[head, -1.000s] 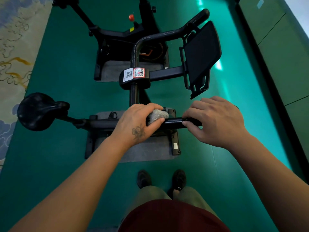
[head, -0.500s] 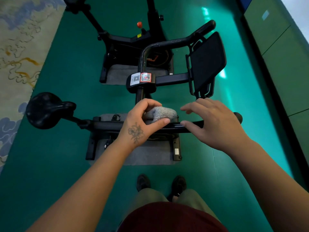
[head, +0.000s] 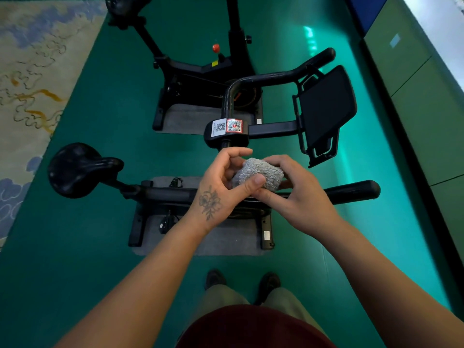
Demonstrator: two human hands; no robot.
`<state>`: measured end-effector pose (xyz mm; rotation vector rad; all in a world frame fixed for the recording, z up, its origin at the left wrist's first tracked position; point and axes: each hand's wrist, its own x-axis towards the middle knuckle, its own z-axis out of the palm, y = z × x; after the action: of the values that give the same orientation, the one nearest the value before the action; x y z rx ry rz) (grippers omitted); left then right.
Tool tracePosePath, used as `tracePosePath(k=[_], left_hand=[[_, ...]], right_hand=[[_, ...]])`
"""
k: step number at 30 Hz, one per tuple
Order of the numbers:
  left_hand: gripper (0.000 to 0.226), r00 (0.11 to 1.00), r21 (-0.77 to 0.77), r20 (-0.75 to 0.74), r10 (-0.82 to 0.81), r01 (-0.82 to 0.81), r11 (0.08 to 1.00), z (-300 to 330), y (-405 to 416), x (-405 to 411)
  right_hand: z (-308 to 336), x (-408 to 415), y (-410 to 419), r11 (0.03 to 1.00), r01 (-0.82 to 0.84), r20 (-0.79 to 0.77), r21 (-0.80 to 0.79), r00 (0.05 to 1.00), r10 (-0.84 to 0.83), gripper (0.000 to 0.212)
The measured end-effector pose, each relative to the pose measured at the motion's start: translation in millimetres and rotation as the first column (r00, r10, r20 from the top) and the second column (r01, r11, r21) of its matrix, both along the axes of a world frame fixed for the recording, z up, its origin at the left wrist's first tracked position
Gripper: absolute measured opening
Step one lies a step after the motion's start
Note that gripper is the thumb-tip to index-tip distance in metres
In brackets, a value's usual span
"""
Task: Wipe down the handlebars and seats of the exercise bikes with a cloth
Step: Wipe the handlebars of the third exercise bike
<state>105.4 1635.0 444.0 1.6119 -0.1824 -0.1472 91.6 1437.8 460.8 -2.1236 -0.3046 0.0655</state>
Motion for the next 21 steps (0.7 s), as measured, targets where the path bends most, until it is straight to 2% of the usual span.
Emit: tracePosePath(k=[4,12,16,21], left_hand=[[0.055,1.0,0.008,-0.017,0.012,-0.012,1.0,-2.7,16.0,3.0],[0.051,1.0,0.013,-0.012,0.013,-0.013,1.0,-10.0,42.6,14.6],[0.048,0.997,-0.009,-0.029,-0.072,0.072,0.997,-12.6,42.1,18.6],[0.053,0.975,-0.038,-0.03,-0.218,0.217,0.975,-9.9,17.6,15.5]], right_hand=[[-1.4,-1.4,13.3,0.994,0.051,-0.03,0.098,0.998,-0.049,0.041],[-6.3,-12.5,13.7,0.974,0.217,-0.071,0.065,0.975,-0.212,0.043],[-3.4,-26.4,6.8,0.952,0.299,-0.085,0.061,0.952,-0.294,0.043],[2.8,-54.5,-8.8,0.912,0.407,-0.021,0.055,0.913,-0.407,0.039]])
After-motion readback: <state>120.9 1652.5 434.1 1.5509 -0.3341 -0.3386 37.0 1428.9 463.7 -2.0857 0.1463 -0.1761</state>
